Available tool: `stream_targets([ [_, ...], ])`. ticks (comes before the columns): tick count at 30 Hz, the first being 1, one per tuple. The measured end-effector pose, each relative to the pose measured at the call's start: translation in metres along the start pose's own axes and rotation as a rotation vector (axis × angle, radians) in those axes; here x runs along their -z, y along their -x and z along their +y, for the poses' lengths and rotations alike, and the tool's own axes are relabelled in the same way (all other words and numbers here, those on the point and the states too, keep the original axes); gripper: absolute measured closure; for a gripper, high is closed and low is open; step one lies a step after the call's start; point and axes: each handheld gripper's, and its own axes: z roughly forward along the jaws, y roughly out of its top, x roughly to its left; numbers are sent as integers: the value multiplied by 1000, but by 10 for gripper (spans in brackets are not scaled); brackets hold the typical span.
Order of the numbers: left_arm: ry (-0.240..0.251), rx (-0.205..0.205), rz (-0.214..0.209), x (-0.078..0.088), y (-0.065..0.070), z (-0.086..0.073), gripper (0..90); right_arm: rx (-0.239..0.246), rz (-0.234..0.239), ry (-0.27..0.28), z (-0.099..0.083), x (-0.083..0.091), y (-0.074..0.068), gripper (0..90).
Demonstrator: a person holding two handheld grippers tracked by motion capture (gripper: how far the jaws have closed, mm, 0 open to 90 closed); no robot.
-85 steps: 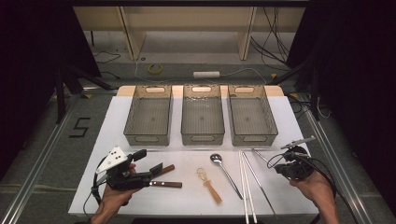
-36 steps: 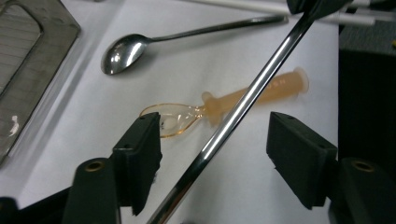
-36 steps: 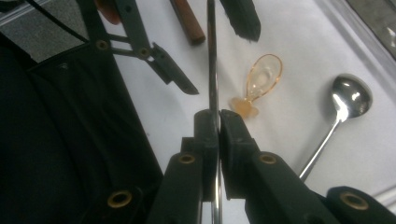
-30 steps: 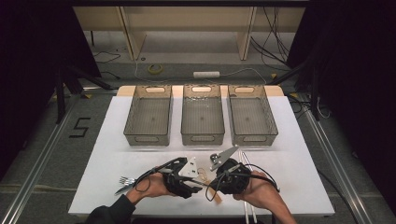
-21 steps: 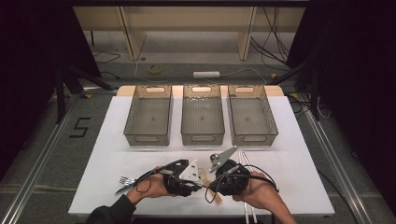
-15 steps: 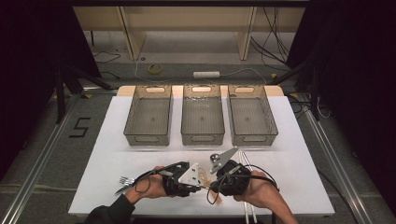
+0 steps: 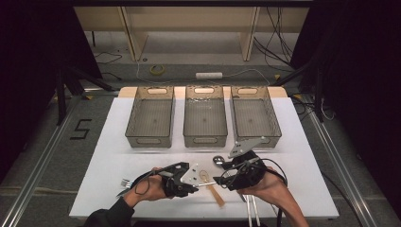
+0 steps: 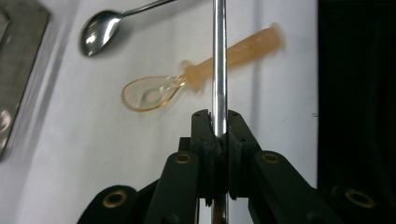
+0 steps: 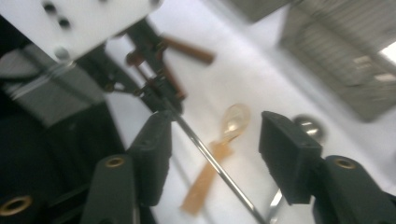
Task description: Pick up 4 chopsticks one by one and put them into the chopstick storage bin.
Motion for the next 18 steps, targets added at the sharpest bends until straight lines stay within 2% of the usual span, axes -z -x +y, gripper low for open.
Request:
stream_targets([
  [2, 1, 36, 13, 2, -4, -2, 833, -30, -38, 33, 0, 8, 3, 412],
  [4, 5, 81, 25, 4, -8, -3, 833, -48, -56, 55, -2, 16, 7, 383],
  [8, 12, 152, 53, 8, -15, -7, 833, -83, -78, 67, -6, 29, 15, 331],
  [10, 18, 172, 61, 11, -17, -8, 833, -101, -94, 61, -10, 34, 21, 319],
  [15, 38, 209, 85, 16, -21, -11, 832, -151, -81, 60, -19, 43, 34, 309],
  [18, 48, 230, 99, 21, -25, -14, 832, -146, -59, 78, -24, 45, 39, 276],
])
